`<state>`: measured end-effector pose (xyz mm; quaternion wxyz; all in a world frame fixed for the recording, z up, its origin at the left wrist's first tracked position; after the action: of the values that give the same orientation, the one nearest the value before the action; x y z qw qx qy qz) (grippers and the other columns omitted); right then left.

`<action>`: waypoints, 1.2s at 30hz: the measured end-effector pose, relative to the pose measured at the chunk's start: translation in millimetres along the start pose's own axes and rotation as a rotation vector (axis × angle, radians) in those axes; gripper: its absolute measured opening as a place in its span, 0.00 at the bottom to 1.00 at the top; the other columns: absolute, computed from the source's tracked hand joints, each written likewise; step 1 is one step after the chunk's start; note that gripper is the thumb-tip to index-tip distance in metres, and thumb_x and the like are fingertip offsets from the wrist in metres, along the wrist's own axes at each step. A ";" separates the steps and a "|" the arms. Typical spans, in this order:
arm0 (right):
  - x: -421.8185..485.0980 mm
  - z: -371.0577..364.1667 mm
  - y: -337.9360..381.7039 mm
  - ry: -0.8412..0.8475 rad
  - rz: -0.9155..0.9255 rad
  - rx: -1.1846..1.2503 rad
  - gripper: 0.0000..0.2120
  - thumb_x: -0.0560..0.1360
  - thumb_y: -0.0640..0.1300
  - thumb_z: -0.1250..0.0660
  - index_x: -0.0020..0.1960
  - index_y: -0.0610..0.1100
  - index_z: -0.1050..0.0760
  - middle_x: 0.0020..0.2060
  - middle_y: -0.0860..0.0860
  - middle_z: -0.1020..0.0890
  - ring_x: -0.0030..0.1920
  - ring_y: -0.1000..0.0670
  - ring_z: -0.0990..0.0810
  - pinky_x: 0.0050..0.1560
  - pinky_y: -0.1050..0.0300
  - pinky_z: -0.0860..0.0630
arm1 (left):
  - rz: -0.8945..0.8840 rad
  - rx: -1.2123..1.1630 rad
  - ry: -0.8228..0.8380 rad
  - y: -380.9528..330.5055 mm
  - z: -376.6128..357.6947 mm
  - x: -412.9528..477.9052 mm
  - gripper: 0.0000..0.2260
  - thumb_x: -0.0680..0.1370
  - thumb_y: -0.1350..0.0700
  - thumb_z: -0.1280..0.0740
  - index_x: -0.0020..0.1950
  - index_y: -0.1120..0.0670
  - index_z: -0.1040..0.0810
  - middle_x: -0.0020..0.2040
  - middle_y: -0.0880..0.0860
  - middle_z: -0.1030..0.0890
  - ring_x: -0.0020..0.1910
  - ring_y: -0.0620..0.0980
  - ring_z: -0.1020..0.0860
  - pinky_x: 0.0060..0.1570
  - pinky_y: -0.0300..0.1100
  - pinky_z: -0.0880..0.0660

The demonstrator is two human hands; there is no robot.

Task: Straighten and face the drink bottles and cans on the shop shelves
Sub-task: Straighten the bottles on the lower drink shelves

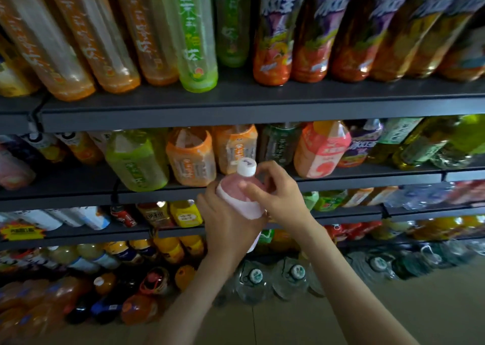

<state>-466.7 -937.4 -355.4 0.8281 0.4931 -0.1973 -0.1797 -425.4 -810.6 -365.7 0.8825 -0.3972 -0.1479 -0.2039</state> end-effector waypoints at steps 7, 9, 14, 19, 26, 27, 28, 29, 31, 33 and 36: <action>1.8 96.0 -36.0 -0.035 0.012 -0.168 0.17 0.69 0.53 0.26 0.46 0.44 0.29 0.33 0.56 0.24 0.34 0.57 0.25 0.33 0.61 0.29 | -0.082 0.124 0.183 -82.3 -86.2 -39.3 0.37 0.58 0.44 0.28 0.60 0.65 0.29 0.52 0.59 0.27 0.47 0.57 0.29 0.51 0.42 0.36; 2.8 120.5 -41.9 -0.064 0.039 -0.229 0.16 0.70 0.52 0.27 0.44 0.46 0.31 0.32 0.52 0.23 0.33 0.50 0.23 0.33 0.57 0.29 | -0.111 0.108 0.155 -105.7 -99.7 -46.0 0.38 0.56 0.46 0.26 0.60 0.65 0.31 0.51 0.60 0.28 0.47 0.56 0.32 0.51 0.42 0.36; -1.5 175.7 -70.0 -0.173 0.019 -0.228 0.14 0.72 0.47 0.29 0.42 0.41 0.32 0.31 0.48 0.23 0.33 0.46 0.24 0.31 0.58 0.32 | -0.151 0.008 0.247 -149.1 -136.5 -53.8 0.38 0.60 0.40 0.36 0.62 0.63 0.33 0.54 0.58 0.28 0.50 0.55 0.31 0.51 0.47 0.29; -0.7 213.0 -92.0 -0.259 -0.039 -0.242 0.13 0.71 0.48 0.29 0.42 0.43 0.33 0.31 0.55 0.25 0.31 0.55 0.26 0.30 0.64 0.34 | 0.061 -0.283 0.625 -149.7 -180.8 -34.0 0.41 0.63 0.43 0.24 0.70 0.54 0.36 0.61 0.48 0.38 0.66 0.48 0.37 0.58 0.30 0.40; 1.7 254.3 -116.7 -0.385 -0.160 -0.189 0.14 0.71 0.48 0.29 0.45 0.41 0.31 0.34 0.51 0.22 0.35 0.49 0.24 0.36 0.52 0.29 | 0.040 -0.342 0.454 -149.5 -182.8 -11.7 0.16 0.76 0.50 0.32 0.63 0.52 0.27 0.58 0.49 0.29 0.60 0.47 0.28 0.55 0.36 0.31; 1.7 257.0 -119.0 -0.395 -0.170 -0.181 0.13 0.71 0.49 0.29 0.45 0.42 0.31 0.34 0.51 0.22 0.35 0.50 0.24 0.36 0.52 0.29 | 0.019 -0.332 0.429 -154.4 -182.5 -12.1 0.15 0.77 0.52 0.32 0.62 0.53 0.26 0.58 0.50 0.27 0.58 0.48 0.26 0.53 0.36 0.29; 0.3 258.2 -121.7 -0.400 -0.184 -0.173 0.13 0.71 0.49 0.29 0.44 0.42 0.31 0.34 0.52 0.22 0.34 0.51 0.25 0.36 0.52 0.29 | -0.009 -0.323 0.402 -159.4 -183.1 -13.0 0.14 0.77 0.54 0.32 0.62 0.55 0.26 0.57 0.52 0.26 0.57 0.49 0.25 0.52 0.39 0.28; -3.2 258.8 -125.4 -0.405 -0.202 -0.165 0.13 0.72 0.49 0.30 0.44 0.43 0.31 0.33 0.52 0.23 0.34 0.52 0.25 0.36 0.53 0.29 | -0.034 -0.313 0.373 -164.3 -183.2 -14.3 0.14 0.77 0.56 0.32 0.61 0.57 0.25 0.56 0.53 0.24 0.55 0.52 0.23 0.51 0.42 0.26; -10.9 262.6 -130.8 -0.429 -0.230 -0.155 0.13 0.72 0.49 0.30 0.42 0.44 0.32 0.33 0.52 0.23 0.33 0.55 0.26 0.34 0.54 0.31 | -0.060 -0.293 0.314 -175.8 -184.7 -13.2 0.14 0.77 0.59 0.33 0.62 0.59 0.25 0.56 0.56 0.22 0.54 0.54 0.22 0.51 0.41 0.26; -15.8 270.1 -134.7 -0.454 -0.258 -0.160 0.11 0.72 0.48 0.30 0.42 0.44 0.32 0.32 0.53 0.23 0.33 0.55 0.26 0.32 0.56 0.32 | -0.058 -0.300 0.289 -191.8 -189.7 -7.7 0.18 0.77 0.60 0.34 0.67 0.59 0.28 0.60 0.57 0.22 0.58 0.54 0.23 0.53 0.36 0.30; -17.6 284.9 -141.3 -0.488 -0.285 -0.149 0.10 0.71 0.47 0.30 0.42 0.45 0.31 0.33 0.53 0.22 0.34 0.54 0.25 0.34 0.56 0.30 | -0.068 -0.310 0.359 -215.5 -214.4 -2.3 0.23 0.78 0.60 0.36 0.73 0.59 0.34 0.67 0.58 0.27 0.65 0.54 0.28 0.60 0.38 0.32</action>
<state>-639.9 -1204.6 -359.2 0.7564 0.3958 -0.3057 -0.4217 -509.1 -1102.8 -365.9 0.8156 -0.4804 0.0312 -0.3211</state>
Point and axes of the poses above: each hand's wrist, its own x-axis towards the middle knuckle, its own z-axis out of the back of the hand, y = z × x, the point moved 10 cm from there along x, towards the middle knuckle
